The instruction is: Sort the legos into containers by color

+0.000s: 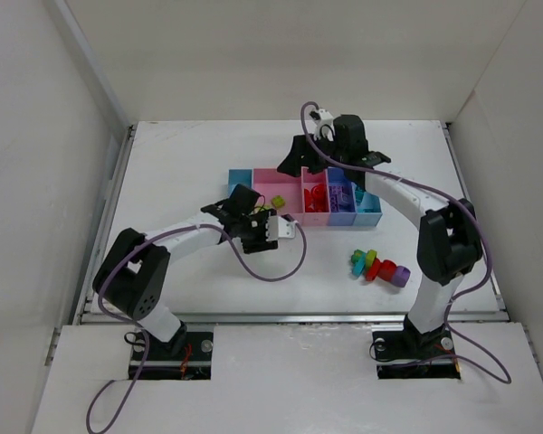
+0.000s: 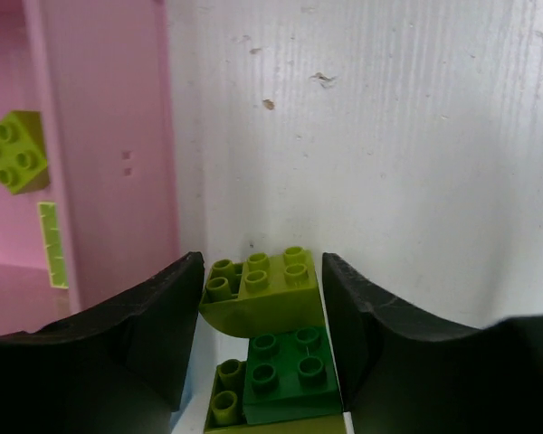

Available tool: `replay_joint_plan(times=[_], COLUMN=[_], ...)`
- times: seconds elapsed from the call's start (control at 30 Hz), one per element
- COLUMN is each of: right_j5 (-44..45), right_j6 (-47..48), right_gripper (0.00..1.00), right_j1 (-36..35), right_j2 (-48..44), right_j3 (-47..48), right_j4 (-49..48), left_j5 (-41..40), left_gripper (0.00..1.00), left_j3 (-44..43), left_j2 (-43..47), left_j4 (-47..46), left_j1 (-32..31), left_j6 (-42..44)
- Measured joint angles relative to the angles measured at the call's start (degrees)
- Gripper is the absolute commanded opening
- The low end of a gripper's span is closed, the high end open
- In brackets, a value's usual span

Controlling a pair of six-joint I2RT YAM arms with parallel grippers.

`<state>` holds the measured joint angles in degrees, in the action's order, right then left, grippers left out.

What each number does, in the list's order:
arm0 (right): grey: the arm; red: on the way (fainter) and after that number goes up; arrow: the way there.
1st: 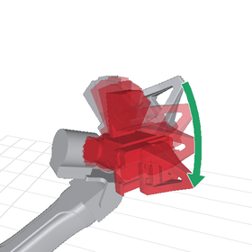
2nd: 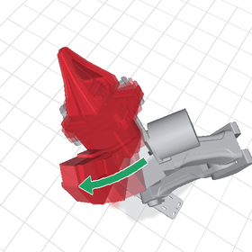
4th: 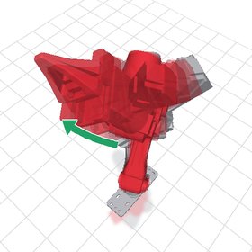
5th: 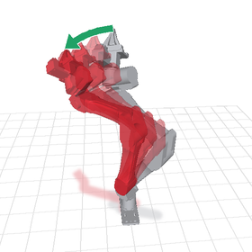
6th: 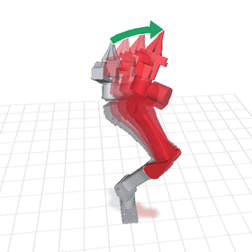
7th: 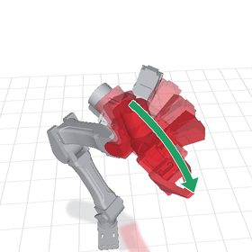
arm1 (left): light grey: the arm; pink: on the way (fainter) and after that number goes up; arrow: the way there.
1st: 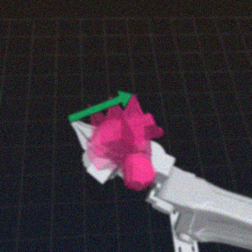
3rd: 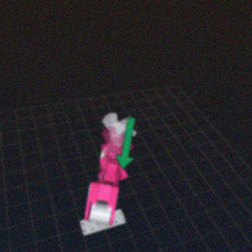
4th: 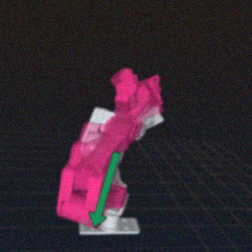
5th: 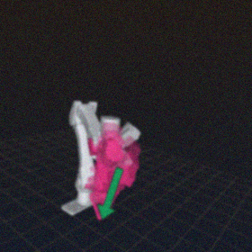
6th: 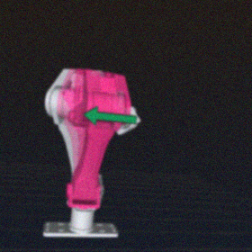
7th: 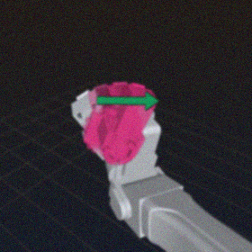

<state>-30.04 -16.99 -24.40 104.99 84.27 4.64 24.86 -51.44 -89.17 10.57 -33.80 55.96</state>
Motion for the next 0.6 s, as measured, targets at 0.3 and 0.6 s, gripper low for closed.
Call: replay_joint_plan(times=[0.3, 0.6], right_j5=[1.3, 2.3], right_j6=[1.7, 3.6], right_gripper=[0.99, 0.99], right_j1=[0.0, 0.0], right_j2=[-0.3, -0.3], right_j3=[0.0, 0.0], right_j4=[1.5, 2.9], left_j5=[0.0, -0.2], left_gripper=[0.94, 1.00], left_j3=[-5.2, -9.0], left_j2=[-4.4, -4.4], left_j4=[5.8, 13.6], left_j1=[-0.4, 2.3], left_j6=[4.4, 6.4])
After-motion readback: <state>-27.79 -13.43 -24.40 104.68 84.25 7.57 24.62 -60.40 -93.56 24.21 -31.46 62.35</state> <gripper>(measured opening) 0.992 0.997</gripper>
